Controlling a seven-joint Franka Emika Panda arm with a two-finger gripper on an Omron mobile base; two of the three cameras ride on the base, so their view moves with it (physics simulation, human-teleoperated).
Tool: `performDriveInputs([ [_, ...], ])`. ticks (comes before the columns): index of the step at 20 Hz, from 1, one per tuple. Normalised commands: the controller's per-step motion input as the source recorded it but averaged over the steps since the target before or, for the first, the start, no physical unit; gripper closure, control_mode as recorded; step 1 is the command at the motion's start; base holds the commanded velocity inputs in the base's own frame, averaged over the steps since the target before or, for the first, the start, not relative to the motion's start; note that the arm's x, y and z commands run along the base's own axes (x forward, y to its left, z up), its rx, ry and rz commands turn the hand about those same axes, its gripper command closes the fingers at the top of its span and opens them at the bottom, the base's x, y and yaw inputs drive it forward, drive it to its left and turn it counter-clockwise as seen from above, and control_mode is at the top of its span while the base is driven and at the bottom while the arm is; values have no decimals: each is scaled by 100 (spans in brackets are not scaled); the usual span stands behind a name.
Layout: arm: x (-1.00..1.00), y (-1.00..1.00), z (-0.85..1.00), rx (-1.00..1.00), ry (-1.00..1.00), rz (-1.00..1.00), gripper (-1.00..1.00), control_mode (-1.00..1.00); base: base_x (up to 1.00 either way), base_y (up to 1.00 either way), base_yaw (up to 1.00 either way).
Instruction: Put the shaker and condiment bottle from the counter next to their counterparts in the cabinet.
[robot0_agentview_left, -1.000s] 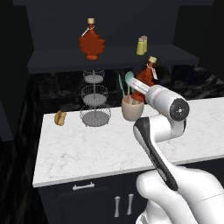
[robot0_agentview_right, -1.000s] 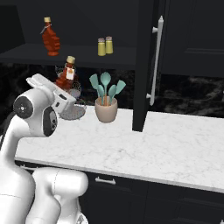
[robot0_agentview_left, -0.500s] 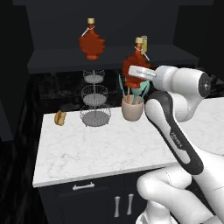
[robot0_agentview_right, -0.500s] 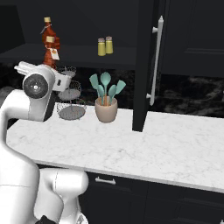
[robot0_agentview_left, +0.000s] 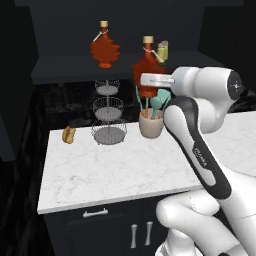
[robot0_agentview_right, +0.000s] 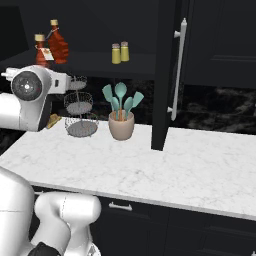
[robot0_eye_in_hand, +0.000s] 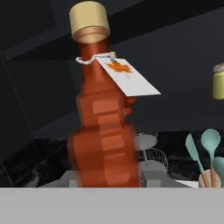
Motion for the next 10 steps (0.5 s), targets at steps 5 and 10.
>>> performDriveInputs([
  [5,-1,15,24,-2,-37,-5,100,-100,0,0,0],
  [10,2,1,37,-1,-23,0,100,-100,0,0,0],
])
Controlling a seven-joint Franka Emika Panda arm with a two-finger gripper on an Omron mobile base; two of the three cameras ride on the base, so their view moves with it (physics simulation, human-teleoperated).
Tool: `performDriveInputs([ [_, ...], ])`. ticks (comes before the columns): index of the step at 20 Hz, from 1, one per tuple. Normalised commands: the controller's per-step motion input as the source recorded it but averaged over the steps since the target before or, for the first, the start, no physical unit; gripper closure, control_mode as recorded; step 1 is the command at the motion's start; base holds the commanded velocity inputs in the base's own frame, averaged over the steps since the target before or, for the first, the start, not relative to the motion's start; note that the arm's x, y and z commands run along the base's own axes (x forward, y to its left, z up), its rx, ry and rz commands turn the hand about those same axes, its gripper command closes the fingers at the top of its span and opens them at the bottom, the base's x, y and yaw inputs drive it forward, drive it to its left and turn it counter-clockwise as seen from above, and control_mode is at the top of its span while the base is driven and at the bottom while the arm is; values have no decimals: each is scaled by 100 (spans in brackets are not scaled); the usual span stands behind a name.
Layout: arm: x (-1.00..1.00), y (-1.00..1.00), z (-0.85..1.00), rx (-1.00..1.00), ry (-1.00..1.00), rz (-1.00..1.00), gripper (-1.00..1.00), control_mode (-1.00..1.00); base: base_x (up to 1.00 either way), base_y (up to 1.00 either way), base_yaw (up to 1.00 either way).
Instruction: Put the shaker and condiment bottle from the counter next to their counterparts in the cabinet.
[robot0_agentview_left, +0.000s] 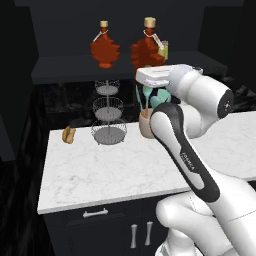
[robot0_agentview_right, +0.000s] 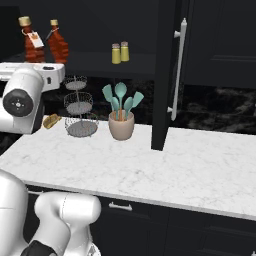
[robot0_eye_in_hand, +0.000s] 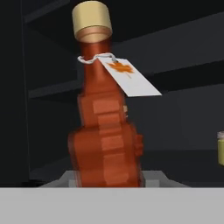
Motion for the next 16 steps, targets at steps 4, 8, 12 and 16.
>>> performDriveInputs([
  [4,44,-7,41,-1,1,0,100,-100,0,0,0],
  [8,32,-7,17,-1,1,0,100,-100,0,0,0],
  [12,5,-1,-13,-6,-1,-1,100,-100,0,0,0],
  [16,3,0,-28,-8,-1,0,100,-100,0,0,0],
])
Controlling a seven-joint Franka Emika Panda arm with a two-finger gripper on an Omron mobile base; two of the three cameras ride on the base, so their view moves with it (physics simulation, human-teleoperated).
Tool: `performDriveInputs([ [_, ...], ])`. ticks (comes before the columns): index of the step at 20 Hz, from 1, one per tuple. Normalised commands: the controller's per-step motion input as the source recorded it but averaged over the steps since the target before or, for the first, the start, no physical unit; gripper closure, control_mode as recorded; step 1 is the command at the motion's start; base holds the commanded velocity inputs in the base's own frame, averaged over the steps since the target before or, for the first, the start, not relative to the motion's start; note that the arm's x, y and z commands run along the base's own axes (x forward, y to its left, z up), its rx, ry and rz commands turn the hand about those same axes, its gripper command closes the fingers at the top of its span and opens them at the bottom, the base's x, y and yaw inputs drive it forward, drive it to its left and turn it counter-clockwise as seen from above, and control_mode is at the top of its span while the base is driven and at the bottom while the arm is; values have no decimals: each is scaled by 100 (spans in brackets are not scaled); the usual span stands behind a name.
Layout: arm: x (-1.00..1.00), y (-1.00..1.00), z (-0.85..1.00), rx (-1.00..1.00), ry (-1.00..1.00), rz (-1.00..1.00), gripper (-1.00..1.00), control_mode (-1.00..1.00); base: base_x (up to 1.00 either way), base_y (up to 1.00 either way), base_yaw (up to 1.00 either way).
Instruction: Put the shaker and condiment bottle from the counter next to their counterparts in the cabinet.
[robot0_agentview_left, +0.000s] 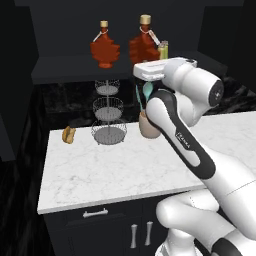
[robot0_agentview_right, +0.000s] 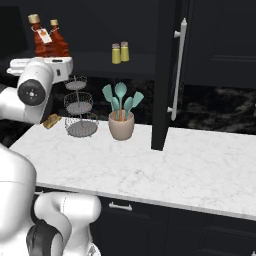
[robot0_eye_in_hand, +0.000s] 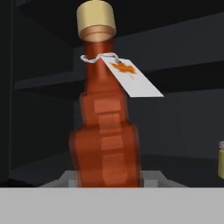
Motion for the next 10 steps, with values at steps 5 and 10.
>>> performDriveInputs([
  [5,15,-8,-4,-1,0,-1,100,-100,0,0,0],
  [10,37,-3,-2,0,3,-3,100,-100,0,0,0],
])
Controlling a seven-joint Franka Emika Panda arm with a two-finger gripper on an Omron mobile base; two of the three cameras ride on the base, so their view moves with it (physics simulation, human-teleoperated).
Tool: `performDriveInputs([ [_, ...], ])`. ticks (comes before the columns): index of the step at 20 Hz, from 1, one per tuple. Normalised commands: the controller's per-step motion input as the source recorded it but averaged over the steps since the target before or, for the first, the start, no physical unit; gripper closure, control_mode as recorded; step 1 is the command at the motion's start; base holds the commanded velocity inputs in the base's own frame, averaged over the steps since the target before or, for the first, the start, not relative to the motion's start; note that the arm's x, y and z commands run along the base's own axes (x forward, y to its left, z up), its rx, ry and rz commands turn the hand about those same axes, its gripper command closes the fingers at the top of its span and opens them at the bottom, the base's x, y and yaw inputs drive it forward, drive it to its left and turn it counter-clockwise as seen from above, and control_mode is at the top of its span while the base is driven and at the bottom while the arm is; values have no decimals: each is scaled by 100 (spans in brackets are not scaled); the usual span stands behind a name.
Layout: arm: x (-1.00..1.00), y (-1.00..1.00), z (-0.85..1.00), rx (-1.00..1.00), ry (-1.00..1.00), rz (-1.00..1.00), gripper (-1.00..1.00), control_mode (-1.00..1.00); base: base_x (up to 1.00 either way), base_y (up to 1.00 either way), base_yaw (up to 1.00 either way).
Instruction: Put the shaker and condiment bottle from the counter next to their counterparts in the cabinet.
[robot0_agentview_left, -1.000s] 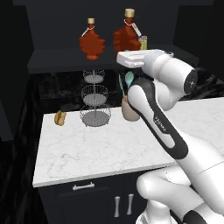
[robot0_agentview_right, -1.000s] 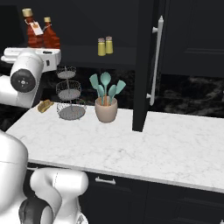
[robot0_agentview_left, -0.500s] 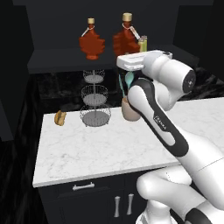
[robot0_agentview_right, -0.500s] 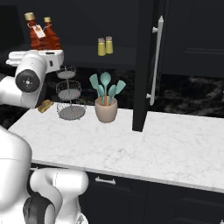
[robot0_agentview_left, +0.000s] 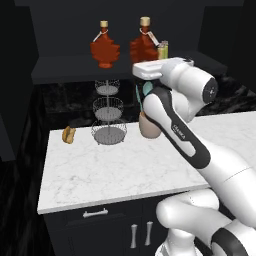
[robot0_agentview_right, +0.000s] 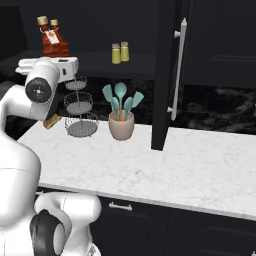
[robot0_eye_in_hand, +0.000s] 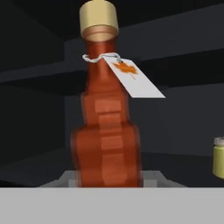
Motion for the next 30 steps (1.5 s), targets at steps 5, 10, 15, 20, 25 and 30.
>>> performDriveInputs([
  [5,49,0,-3,0,6,-1,100,-100,0,0,0],
  [10,35,0,0,0,2,0,100,-100,0,0,0],
  [15,11,0,-6,0,-1,0,100,-100,0,0,0],
  [20,0,0,-20,-2,-5,0,100,-100,0,0,0],
  [25,0,0,-9,-1,-1,0,100,-100,0,0,0],
  [30,1,0,0,0,1,-2,100,-100,0,0,0],
])
